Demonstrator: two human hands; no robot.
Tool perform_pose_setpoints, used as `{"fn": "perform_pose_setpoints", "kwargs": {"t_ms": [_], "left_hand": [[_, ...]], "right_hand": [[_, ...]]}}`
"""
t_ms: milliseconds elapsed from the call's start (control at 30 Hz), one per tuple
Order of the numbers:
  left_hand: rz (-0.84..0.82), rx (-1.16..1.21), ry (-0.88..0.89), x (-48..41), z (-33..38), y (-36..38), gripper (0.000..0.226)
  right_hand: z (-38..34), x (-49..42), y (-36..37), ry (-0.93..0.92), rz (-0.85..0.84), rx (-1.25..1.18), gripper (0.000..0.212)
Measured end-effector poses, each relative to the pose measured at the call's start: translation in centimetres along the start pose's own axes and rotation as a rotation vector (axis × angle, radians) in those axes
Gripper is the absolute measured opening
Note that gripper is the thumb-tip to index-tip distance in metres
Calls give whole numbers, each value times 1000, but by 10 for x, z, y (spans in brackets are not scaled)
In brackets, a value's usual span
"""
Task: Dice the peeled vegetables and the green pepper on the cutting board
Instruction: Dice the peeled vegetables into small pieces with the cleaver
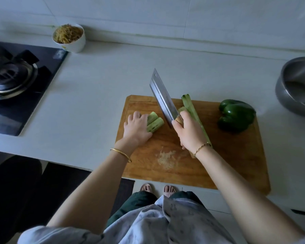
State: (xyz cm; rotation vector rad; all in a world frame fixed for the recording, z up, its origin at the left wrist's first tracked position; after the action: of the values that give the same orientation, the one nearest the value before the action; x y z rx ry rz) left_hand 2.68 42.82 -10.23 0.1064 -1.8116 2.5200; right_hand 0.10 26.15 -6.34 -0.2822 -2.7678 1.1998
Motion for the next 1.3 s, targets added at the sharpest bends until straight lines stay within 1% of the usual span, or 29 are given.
{"fn": "perform_pose_setpoints", "kwargs": {"t_ms": [67, 167, 333, 400, 467, 600, 700, 833, 1000, 1100, 1167, 1300], "left_hand": [[-51, -32, 81, -9, 2, 0, 67], [-51, -88, 164, -21, 1, 0, 68], [-36, -91, 163, -29, 1, 2, 67], [-14, -80, 177, -28, 4, 3, 71], [20, -78, 167, -28, 3, 3, 72], [58, -101, 165, -31, 1, 1, 65], [102, -103, 110, -32, -7, -4, 61], [104, -78, 72, -34, -17, -4, 62], [128, -37, 97, -31, -17, -2, 64], [138, -24, 118, -26, -13, 0, 63], [139, -17, 111, -24, -12, 0, 64], [148, 40, 61, -22, -15, -1, 62]], "right_hand": [[1, -1, -1, -6, -5, 4, 18], [2, -2, 0, -17, -5, 15, 17], [0, -1, 7, -34, 12, 15, 16], [1, -1, 10, -34, 31, 50, 15], [2, -1, 14, -17, 41, 67, 14], [-5, -1, 20, -14, 47, 28, 15], [-19, -2, 29, -46, 14, 55, 15], [-34, -4, 41, -62, -46, 112, 20], [-31, -4, 38, -13, -91, 127, 12], [-26, -5, 38, 54, -128, 109, 7], [-24, -6, 38, 87, -129, 94, 10], [-27, -7, 34, 64, -121, 118, 10]]}}
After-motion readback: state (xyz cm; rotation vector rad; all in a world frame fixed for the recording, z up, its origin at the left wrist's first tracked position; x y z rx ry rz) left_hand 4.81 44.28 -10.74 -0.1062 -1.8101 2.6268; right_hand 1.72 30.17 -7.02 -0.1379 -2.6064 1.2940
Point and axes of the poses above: each hand's wrist, its own x-axis away from the middle knuckle, its own y-axis out of the palm, z = x × y, the point moved 9 cm from there along -x, towards the middle knuckle, and after that the axes turned 15 degrees about z, right-handed, at the moved point
